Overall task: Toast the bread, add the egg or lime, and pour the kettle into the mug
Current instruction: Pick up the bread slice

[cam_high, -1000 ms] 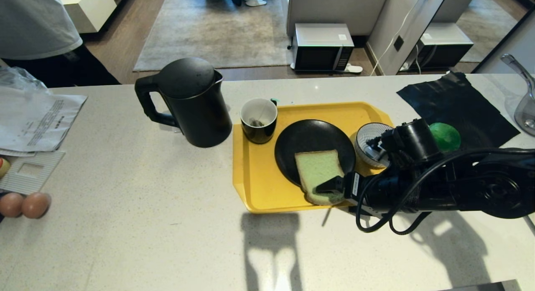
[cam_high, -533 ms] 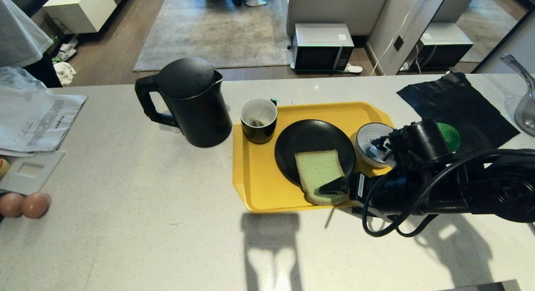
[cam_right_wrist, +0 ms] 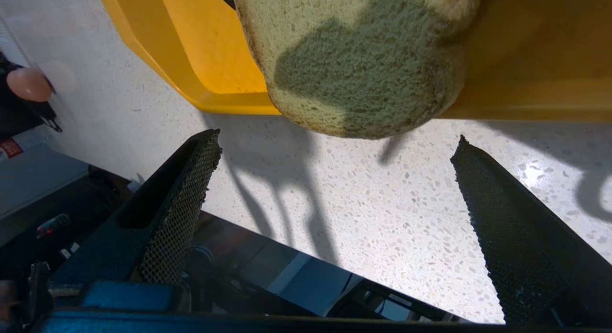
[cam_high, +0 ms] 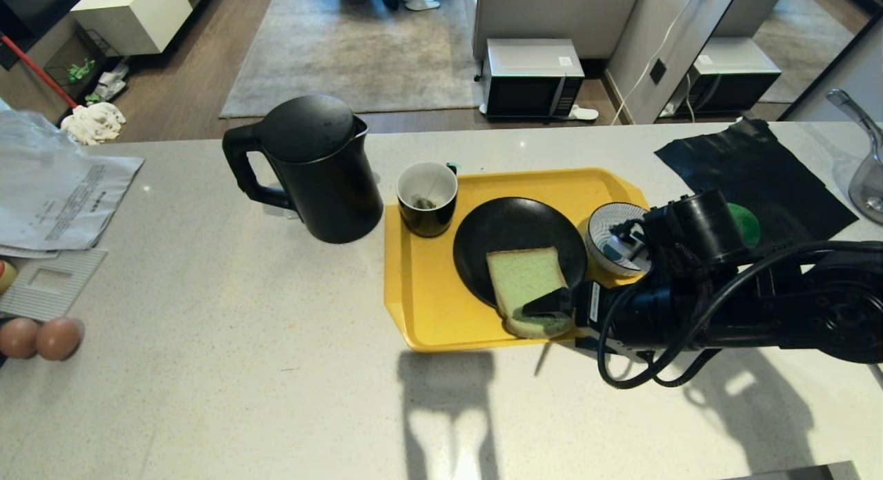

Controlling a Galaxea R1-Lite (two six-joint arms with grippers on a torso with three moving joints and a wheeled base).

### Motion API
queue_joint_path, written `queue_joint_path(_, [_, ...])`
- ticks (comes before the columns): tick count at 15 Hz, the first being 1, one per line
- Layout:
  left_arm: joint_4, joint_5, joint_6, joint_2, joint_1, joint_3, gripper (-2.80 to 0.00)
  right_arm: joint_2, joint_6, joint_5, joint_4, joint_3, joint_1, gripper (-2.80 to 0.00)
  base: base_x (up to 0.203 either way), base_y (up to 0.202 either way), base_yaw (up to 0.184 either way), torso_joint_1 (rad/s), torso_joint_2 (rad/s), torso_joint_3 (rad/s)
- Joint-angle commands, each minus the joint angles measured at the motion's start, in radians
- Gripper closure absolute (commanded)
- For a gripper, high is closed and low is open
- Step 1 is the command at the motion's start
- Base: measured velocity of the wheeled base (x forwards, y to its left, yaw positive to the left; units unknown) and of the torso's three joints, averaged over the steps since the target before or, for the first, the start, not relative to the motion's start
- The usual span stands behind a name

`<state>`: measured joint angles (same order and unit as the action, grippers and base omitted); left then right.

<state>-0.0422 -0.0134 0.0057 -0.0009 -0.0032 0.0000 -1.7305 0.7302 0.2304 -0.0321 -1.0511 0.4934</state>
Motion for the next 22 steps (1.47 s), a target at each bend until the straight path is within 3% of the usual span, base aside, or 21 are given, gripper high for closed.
queue_joint_path(1, [-0.001,0.0,0.0,-0.002,0.0,0.017,0.0,-0.04,0.005,0.003,0.0,-0.027,0.001,-2.8,0.0,0.0,0.0,0.0,0.0,0.0])
queue_joint_path(22, [-0.001,0.0,0.0,-0.002,0.0,0.017,0.0,-0.106,0.005,0.01,0.0,-0.086,0.005,-2.8,0.0,0.0,0.0,0.0,0.0,0.0])
